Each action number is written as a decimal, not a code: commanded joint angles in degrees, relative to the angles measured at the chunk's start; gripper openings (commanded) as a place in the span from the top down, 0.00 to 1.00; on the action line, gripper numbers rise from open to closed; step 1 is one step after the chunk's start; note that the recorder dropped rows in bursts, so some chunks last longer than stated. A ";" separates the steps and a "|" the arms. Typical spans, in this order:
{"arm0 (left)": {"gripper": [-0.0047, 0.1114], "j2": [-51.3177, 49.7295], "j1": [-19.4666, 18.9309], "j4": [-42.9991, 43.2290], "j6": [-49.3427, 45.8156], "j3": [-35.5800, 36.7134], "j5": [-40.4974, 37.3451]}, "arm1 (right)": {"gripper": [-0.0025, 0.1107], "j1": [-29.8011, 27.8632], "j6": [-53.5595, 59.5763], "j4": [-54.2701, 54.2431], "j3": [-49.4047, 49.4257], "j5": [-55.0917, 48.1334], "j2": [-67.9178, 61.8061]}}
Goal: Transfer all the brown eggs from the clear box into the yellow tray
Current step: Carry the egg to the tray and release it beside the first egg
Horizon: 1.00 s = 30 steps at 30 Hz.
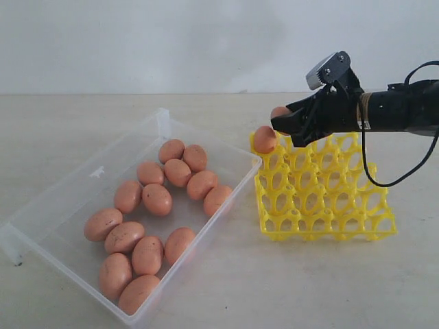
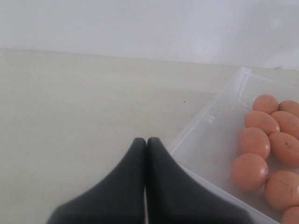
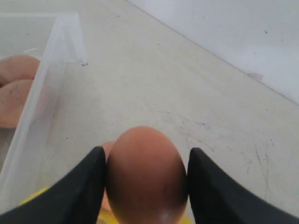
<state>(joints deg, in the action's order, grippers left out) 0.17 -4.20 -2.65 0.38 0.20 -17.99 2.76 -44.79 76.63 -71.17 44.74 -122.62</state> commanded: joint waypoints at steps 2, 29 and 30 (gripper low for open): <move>1.00 -0.17 0.28 -0.34 0.07 -0.20 0.44 | 0.98 0.04 0.70 -1.08 -0.20 -1.29 -0.87; 1.00 -0.17 0.28 -0.34 0.07 -0.20 0.44 | 0.49 0.06 1.53 -2.93 -0.20 -4.74 -0.87; 1.00 -0.17 0.28 -0.34 0.07 -0.20 0.44 | 0.49 0.06 1.42 -2.93 -0.20 -4.74 -0.87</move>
<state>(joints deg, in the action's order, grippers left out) 0.17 -4.20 -2.65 0.38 0.20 -17.99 2.76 -43.50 74.23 -71.17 39.84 -123.53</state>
